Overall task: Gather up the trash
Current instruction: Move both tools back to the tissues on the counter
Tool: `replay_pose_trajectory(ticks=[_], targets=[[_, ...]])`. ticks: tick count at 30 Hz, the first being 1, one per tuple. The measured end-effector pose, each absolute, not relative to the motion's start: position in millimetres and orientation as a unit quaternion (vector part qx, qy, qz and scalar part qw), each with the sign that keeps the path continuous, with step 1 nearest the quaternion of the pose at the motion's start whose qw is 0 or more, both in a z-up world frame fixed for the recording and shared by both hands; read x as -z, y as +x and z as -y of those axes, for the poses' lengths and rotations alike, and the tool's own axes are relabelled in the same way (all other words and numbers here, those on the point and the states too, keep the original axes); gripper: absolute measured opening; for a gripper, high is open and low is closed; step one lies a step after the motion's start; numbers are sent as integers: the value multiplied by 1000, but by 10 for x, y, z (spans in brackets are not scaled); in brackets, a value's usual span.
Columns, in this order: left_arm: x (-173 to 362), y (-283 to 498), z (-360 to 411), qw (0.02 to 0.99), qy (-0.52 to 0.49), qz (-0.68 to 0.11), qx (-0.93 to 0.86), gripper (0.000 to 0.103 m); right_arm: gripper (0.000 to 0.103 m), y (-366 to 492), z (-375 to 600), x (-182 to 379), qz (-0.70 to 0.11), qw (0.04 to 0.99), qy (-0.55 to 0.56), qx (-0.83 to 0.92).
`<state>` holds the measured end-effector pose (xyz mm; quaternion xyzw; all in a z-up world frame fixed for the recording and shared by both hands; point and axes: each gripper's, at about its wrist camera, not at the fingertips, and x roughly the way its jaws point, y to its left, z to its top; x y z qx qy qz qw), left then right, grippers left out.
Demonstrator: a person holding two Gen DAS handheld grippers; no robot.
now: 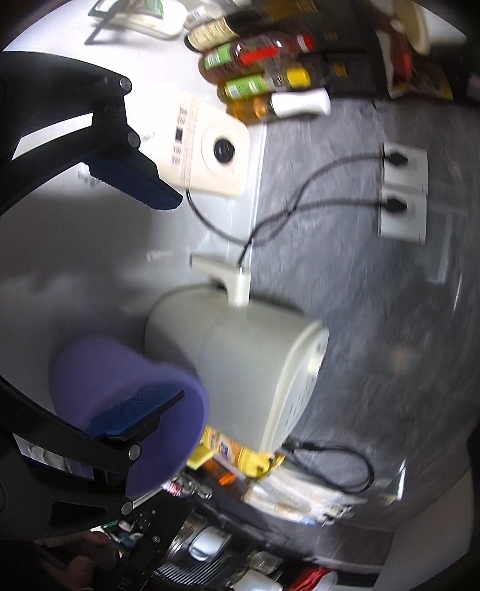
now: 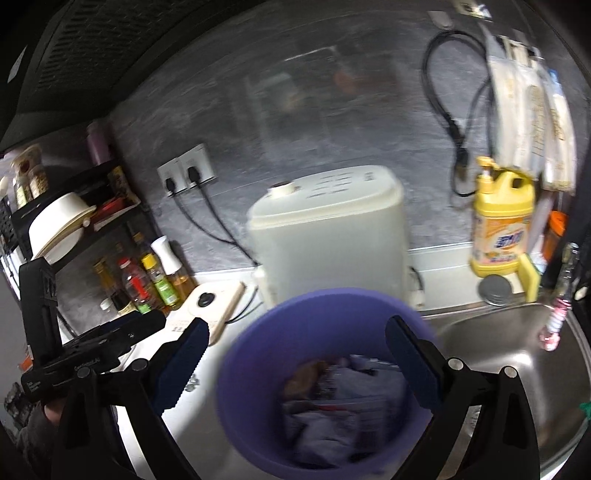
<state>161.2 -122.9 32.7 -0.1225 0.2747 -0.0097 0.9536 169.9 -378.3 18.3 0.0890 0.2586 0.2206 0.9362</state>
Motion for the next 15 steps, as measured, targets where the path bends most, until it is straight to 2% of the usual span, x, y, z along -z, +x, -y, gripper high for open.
replay_pose_trajectory(ticks=[15], targets=[[40, 1385, 11, 942, -126, -310, -28, 97, 94, 1686, 2457, 120, -279, 925, 68, -247]])
